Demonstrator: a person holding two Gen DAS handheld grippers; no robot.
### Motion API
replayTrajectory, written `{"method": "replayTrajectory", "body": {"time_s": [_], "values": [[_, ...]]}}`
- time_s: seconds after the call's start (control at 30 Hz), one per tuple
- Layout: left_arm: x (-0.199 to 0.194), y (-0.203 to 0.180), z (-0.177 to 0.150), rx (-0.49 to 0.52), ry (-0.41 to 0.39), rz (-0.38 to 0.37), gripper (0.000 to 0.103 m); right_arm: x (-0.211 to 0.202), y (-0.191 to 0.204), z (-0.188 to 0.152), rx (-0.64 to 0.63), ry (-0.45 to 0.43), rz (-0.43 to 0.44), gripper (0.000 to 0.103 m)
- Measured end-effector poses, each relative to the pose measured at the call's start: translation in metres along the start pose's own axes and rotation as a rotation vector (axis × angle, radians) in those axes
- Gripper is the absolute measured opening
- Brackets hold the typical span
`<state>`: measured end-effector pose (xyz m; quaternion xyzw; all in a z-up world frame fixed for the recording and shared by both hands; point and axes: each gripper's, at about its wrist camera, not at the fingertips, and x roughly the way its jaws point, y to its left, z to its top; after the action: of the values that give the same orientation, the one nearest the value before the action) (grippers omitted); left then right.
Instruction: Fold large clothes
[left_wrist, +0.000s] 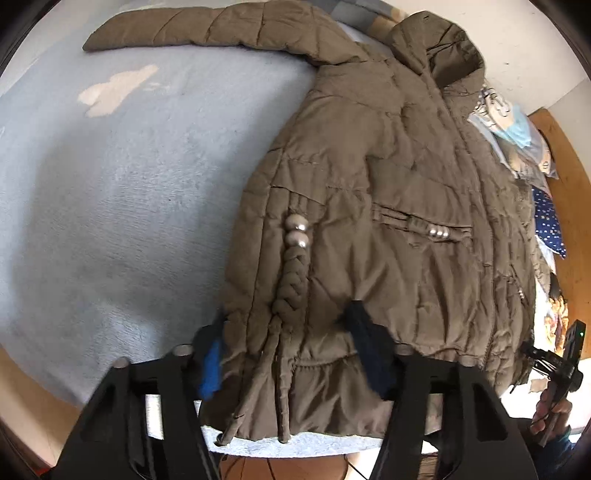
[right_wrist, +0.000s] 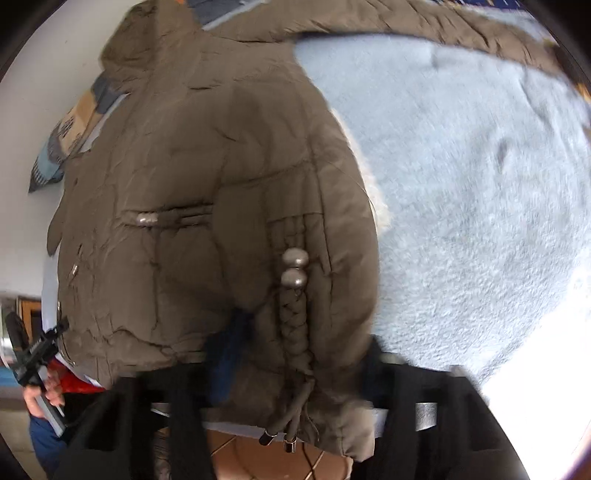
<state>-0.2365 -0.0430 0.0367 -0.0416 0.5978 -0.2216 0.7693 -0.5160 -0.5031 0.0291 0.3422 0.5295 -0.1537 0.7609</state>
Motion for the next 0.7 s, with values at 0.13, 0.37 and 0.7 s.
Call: {"method": "replayTrajectory", "body": {"time_s": [0.13, 0.37, 0.7], "values": [[-0.013, -0.013, -0.01, 0.072, -0.044, 0.017, 0.03, -0.016, -0.007, -0.009, -0.002, -0.039, 0.007, 0.022], [-0.022, -0.041, -0.05, 0.163, -0.022, -0.005, 0.022, -0.036, -0.005, -0.017, -0.033, -0.051, -0.057, 0.02], [-0.089, -0.054, -0.027, 0.156, -0.306, 0.163, 0.072, -0.071, 0.002, -0.005, -0.023, -0.147, -0.153, 0.061]]}}
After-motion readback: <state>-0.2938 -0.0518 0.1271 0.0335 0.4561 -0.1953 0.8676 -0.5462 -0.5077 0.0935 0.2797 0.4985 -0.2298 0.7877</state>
